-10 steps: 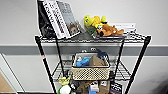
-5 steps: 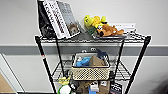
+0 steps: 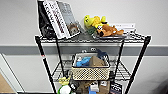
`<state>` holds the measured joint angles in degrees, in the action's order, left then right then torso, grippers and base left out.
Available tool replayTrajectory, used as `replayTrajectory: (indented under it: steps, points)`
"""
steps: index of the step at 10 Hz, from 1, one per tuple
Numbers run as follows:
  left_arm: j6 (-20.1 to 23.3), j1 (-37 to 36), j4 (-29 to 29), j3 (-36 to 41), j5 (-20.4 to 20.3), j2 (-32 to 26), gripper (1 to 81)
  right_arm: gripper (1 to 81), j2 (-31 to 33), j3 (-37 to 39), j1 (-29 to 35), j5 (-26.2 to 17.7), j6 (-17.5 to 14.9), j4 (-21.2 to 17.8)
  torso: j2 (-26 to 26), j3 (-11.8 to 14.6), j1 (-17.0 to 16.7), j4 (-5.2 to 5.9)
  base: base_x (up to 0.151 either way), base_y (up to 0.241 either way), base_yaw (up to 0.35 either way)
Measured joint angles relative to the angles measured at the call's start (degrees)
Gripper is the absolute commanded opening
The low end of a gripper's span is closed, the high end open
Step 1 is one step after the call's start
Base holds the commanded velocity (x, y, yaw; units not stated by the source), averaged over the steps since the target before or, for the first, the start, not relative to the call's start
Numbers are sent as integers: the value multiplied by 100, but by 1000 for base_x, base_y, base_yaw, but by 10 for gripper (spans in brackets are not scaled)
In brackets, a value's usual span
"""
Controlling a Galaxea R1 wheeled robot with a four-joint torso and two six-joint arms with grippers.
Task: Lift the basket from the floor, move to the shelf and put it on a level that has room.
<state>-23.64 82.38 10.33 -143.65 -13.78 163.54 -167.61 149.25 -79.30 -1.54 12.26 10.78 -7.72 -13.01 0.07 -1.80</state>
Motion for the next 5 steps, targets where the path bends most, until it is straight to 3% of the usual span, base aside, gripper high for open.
replayTrajectory:
  steps: [3,5]
  points:
    - [-1,2,4,-841,215,568,811,811,-549,684,-151,-41,-4,308,0,0,0,0,0,0,0]
    - [0,37,6,-1258,293,912,811,811,-666,725,-295,-69,-6,410,-2,2,-2,0,0,0,0]
